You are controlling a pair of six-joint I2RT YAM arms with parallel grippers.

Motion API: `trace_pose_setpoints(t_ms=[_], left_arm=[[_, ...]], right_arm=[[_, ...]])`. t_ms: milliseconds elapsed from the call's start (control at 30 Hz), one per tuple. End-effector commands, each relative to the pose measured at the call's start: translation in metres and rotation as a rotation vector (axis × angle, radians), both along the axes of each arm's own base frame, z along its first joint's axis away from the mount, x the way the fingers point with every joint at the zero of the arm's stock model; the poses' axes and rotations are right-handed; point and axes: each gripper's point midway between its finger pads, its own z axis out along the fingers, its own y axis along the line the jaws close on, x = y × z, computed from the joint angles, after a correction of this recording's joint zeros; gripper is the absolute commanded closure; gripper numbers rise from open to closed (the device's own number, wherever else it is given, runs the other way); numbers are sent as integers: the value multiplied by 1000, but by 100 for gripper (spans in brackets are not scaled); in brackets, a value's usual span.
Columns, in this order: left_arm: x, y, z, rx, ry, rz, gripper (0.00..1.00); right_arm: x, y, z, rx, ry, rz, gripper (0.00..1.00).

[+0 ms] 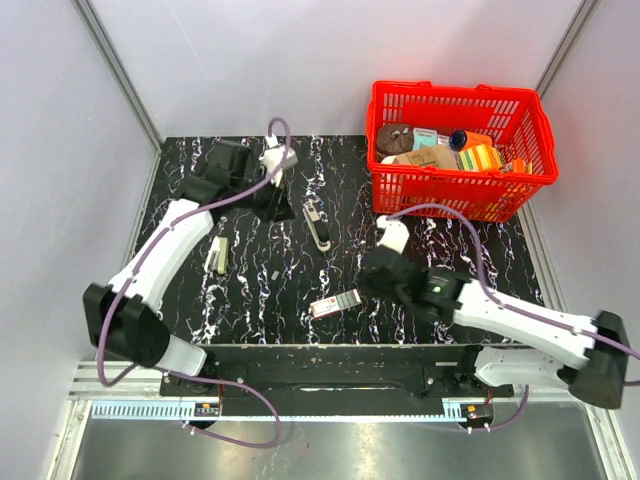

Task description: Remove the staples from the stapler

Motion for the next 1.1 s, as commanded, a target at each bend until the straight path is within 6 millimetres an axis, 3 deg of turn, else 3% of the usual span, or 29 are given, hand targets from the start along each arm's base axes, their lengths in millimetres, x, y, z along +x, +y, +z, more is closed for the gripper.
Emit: trace_pose_setpoints(t_ms=[0,100,267,333,500,767,833,1067], left_arm=[[-53,-43,113,-387,-2,-251,90],[-71,-57,147,-557,99,-338,88],[-87,-69,163,-779,296,-402,89],[-95,-69,186,-882,216,-466,88],[-110,-68,194,-964,334,-505,88],[-121,-69,196,-976,314,-491,87],[-122,-69,191,-969,323,-483,87],[-126,-67,190,-965,314,-463,85]], right_arm=[[16,2,103,172,-229,24,87],[13,11,144,287,-310,84,80],[6,27,194,464,-401,159,60],[3,31,208,519,-420,177,58],[0,35,224,593,-446,188,57],[-2,45,233,668,-464,215,56],[-3,46,248,723,-498,222,55],[-7,55,260,778,-522,263,52]])
